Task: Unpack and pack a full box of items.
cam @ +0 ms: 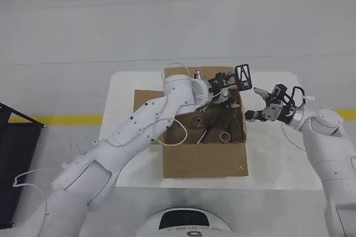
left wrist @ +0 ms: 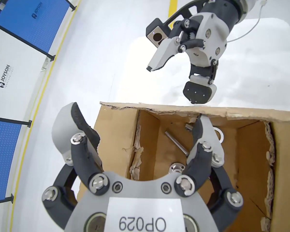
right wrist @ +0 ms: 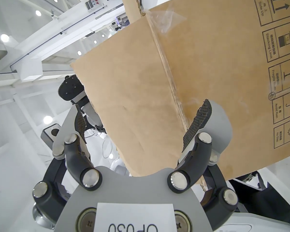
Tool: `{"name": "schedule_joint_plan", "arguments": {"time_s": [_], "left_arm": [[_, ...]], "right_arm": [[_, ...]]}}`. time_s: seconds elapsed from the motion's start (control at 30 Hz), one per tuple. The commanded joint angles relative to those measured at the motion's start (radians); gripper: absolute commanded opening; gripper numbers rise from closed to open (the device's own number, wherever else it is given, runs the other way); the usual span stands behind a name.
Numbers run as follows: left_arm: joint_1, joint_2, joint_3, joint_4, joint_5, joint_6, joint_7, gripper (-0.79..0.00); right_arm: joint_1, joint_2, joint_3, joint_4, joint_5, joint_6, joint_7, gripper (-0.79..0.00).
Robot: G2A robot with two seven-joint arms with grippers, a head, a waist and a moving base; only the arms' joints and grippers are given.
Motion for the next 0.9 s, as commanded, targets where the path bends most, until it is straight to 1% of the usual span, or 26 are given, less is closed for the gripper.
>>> {"name": "schedule_joint_plan", "arguments": {"time_s": [0.0, 0.13, 0.23, 0.3, 0.37, 0.47, 0.57, 0.67, 0.73, 0.77, 0.87], "left_arm": [[-0.021, -0.017, 0.025, 0.037, -0.010, 0.006, 0.012, 0.000], [-0.060, -0.052, 0.066, 0.108, -0.030, 0.012, 0.031, 0.000], [-0.089, -0.079, 0.093, 0.169, -0.046, 0.010, 0.033, 0.000], [-0.102, -0.092, 0.102, 0.198, -0.057, 0.012, 0.034, 0.000], [-0.116, -0.106, 0.112, 0.229, -0.063, 0.013, 0.043, 0.000], [-0.134, -0.127, 0.124, 0.274, -0.071, 0.015, 0.061, 0.000], [-0.148, -0.149, 0.138, 0.316, -0.080, 0.018, 0.081, 0.000], [-0.158, -0.171, 0.152, 0.358, -0.092, 0.015, 0.104, 0.000], [-0.165, -0.189, 0.165, 0.388, -0.094, 0.014, 0.118, 0.000], [-0.169, -0.197, 0.170, 0.401, -0.094, 0.014, 0.124, 0.000], [-0.178, -0.221, 0.184, 0.443, -0.098, 0.014, 0.138, 0.000]], "right_arm": [[0.003, 0.001, 0.005, 0.016, 0.015, -0.002, 0.018, 0.000], [0.001, 0.005, 0.046, 0.069, 0.096, -0.023, 0.071, 0.000], [-0.023, 0.017, 0.113, 0.098, 0.152, -0.063, 0.111, 0.000], [-0.049, 0.029, 0.163, 0.090, 0.170, -0.087, 0.129, 0.000], [-0.089, 0.043, 0.225, 0.050, 0.187, -0.100, 0.143, 0.000], [-0.178, 0.064, 0.325, -0.083, 0.169, -0.117, 0.123, 0.000], [-0.294, 0.077, 0.431, -0.274, 0.171, -0.111, 0.069, 0.000], [-0.415, 0.079, 0.515, -0.482, 0.169, -0.088, 0.004, 0.000], [-0.490, 0.077, 0.554, -0.621, 0.152, -0.063, -0.056, 0.000], [-0.514, 0.077, 0.564, -0.669, 0.144, -0.051, -0.078, 0.000], [-0.558, 0.074, 0.576, -0.756, 0.127, -0.021, -0.134, 0.000]]}}
